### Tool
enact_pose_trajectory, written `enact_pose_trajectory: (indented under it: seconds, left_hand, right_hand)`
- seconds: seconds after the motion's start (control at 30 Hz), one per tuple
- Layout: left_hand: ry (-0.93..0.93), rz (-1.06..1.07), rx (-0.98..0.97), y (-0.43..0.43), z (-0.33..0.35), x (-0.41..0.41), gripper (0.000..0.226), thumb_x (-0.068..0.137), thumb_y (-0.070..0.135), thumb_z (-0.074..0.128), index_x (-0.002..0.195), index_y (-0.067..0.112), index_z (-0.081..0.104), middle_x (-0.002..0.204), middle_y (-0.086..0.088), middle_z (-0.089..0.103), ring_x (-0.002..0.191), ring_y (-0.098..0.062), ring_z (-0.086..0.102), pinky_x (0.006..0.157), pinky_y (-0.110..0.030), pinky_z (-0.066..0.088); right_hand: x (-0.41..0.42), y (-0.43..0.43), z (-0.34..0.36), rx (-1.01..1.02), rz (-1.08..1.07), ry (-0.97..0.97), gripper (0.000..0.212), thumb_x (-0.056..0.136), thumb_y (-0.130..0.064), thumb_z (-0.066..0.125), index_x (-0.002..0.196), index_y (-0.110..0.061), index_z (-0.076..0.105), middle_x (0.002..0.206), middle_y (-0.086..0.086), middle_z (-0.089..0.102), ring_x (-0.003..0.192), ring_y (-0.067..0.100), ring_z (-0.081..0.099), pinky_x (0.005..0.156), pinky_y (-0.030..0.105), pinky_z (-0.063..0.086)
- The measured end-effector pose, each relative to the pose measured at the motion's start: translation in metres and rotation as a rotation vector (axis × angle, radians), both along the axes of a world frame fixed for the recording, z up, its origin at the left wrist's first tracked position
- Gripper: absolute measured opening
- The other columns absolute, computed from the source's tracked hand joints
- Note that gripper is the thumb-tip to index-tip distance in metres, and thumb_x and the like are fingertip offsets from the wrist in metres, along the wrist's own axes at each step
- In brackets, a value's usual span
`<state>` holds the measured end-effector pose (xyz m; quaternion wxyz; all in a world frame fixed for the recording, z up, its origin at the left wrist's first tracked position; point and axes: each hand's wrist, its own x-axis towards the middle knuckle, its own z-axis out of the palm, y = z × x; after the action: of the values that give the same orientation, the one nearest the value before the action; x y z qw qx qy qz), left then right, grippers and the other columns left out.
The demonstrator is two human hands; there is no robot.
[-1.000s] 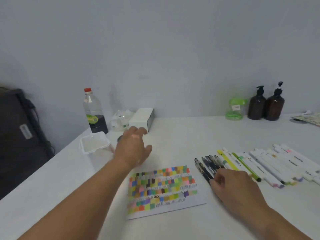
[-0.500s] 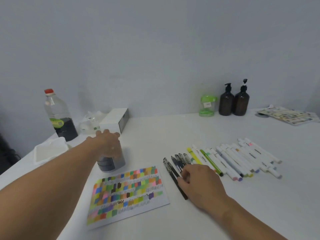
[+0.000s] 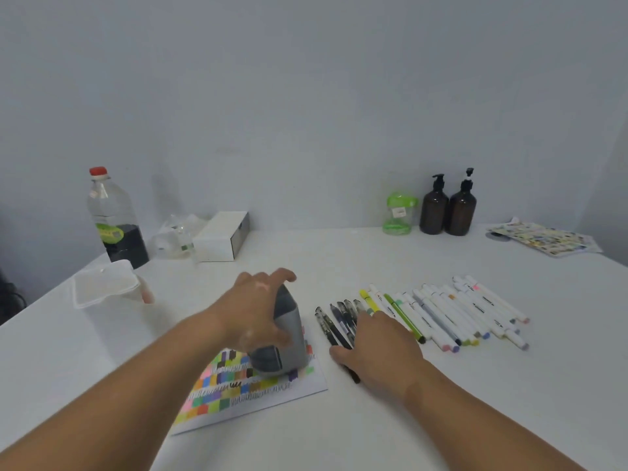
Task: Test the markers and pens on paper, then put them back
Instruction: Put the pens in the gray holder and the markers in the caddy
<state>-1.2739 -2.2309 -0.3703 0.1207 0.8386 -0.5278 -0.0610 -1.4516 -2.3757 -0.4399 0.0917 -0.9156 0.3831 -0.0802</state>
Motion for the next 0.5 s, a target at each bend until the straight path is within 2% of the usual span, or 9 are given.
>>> enact_pose_trajectory:
  seconds: [0.07,0.13,0.2,0.3,0.4,0.5]
  left_hand:
    - [0.003,0.015,-0.079,0.006,-0.019,-0.003,0.099,0.066,0.045,0.084,0.145,0.042,0.024,0.123,0.008,0.052,0.116,-0.019,0.039,0.093,-0.037,0.052]
    - [0.045,0.032,-0.252,0.012,-0.035,-0.005,0.103,0.065,0.042,0.086,0.145,0.047,0.023,0.126,0.014,0.048,0.119,-0.016,0.043,0.095,-0.034,0.052]
    - [0.179,0.069,-0.472,0.018,-0.051,-0.007,0.109,0.061,0.039,0.090,0.145,0.052,0.023,0.126,0.020,0.046,0.117,-0.010,0.050,0.094,-0.027,0.051]
    - [0.450,0.180,-0.711,0.026,-0.075,-0.013,0.117,0.051,0.046,0.092,0.145,0.056,0.023,0.124,0.030,0.051,0.108,0.003,0.056,0.083,-0.017,0.049]
    - [0.609,0.225,-0.775,0.025,-0.094,-0.018,0.110,0.043,0.053,0.089,0.138,0.052,0.034,0.116,0.030,0.059,0.107,0.001,0.059,0.079,-0.018,0.051]
    - [0.656,0.211,-0.794,0.021,-0.102,-0.018,0.092,0.042,0.048,0.090,0.124,0.045,0.048,0.111,0.027,0.065,0.105,0.000,0.062,0.074,-0.017,0.055]
  right_hand:
    - [0.005,-0.001,0.000,-0.012,-0.015,0.023,0.047,0.079,-0.066,0.058,0.097,-0.024,0.044,0.095,-0.004,0.048,0.080,0.018,0.050,0.052,0.029,0.032]
    - [0.010,-0.003,-0.001,-0.044,-0.027,0.043,0.047,0.078,-0.065,0.058,0.099,-0.023,0.048,0.098,-0.001,0.051,0.081,0.019,0.050,0.055,0.029,0.036]
    - [0.015,-0.004,-0.001,-0.060,-0.037,0.058,0.054,0.078,-0.065,0.059,0.109,-0.021,0.053,0.107,0.002,0.054,0.085,0.021,0.048,0.064,0.032,0.040]
    - [0.026,-0.005,-0.001,-0.017,-0.032,0.061,0.061,0.080,-0.063,0.061,0.119,-0.018,0.053,0.118,0.006,0.053,0.092,0.023,0.052,0.070,0.033,0.042]
    - [0.037,-0.005,0.001,0.048,-0.042,0.039,0.055,0.078,-0.056,0.065,0.113,-0.016,0.054,0.116,0.006,0.057,0.100,0.026,0.059,0.069,0.032,0.043]
    - [0.046,-0.004,0.006,0.085,-0.045,0.041,0.041,0.077,-0.046,0.068,0.100,-0.016,0.054,0.104,0.003,0.064,0.086,0.022,0.056,0.057,0.028,0.036]
